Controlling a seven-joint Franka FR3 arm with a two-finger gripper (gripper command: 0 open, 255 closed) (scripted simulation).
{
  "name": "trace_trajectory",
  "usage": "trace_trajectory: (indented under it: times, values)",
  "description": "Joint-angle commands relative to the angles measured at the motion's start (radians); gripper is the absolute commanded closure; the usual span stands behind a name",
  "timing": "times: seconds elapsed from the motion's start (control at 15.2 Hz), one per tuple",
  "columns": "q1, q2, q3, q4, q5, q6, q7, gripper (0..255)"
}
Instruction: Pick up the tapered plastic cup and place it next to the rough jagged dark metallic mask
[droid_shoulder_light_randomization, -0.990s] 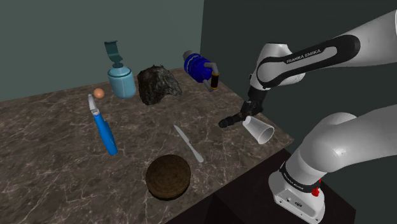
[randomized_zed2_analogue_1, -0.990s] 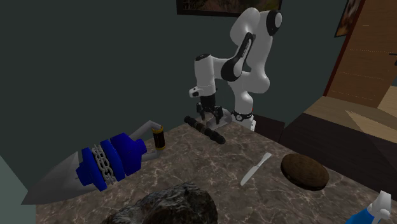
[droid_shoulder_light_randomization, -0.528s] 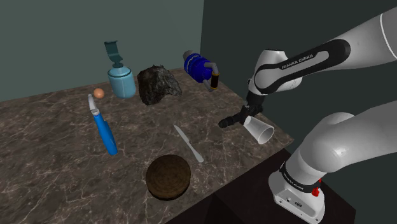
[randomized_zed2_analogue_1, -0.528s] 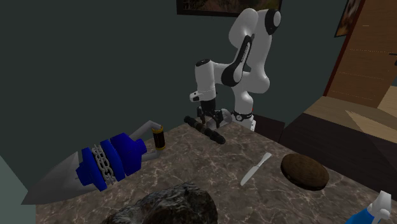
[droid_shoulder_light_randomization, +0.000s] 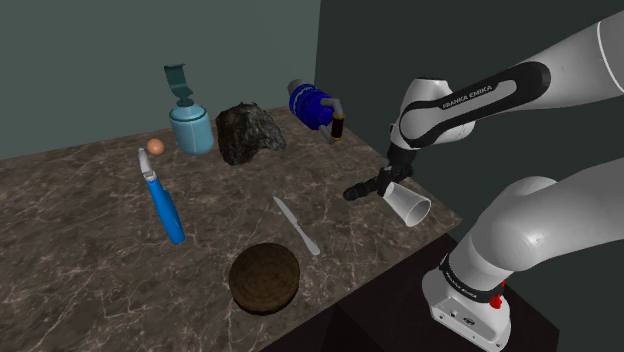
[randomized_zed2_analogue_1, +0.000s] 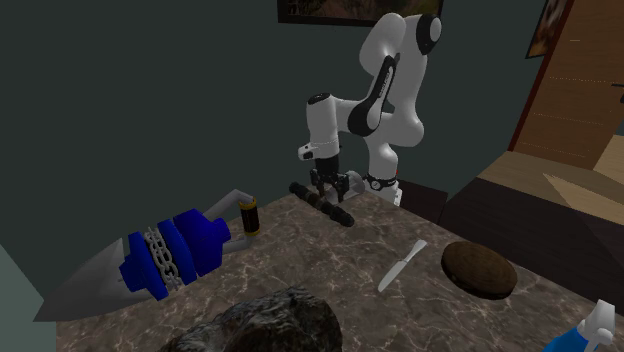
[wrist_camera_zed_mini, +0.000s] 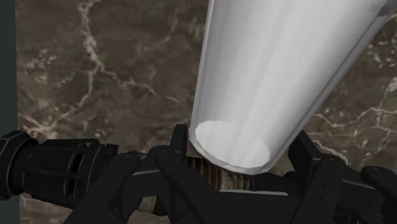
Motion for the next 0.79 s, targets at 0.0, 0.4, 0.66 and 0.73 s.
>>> trace_trajectory:
  times: [0.0,0.4,0.66,0.73]
  values:
    - [0.0,0.0,0.0,-0.001,0.0,0.0,0.0,255]
    - [-0.002,-0.014,0.003,0.005,-0.002,-0.02,0.003,255]
    - [-0.009,-0.068,0.013,0.031,-0.007,-0.099,0.015,255]
    - [-0.01,-0.08,0.016,0.038,-0.007,-0.118,0.018,255]
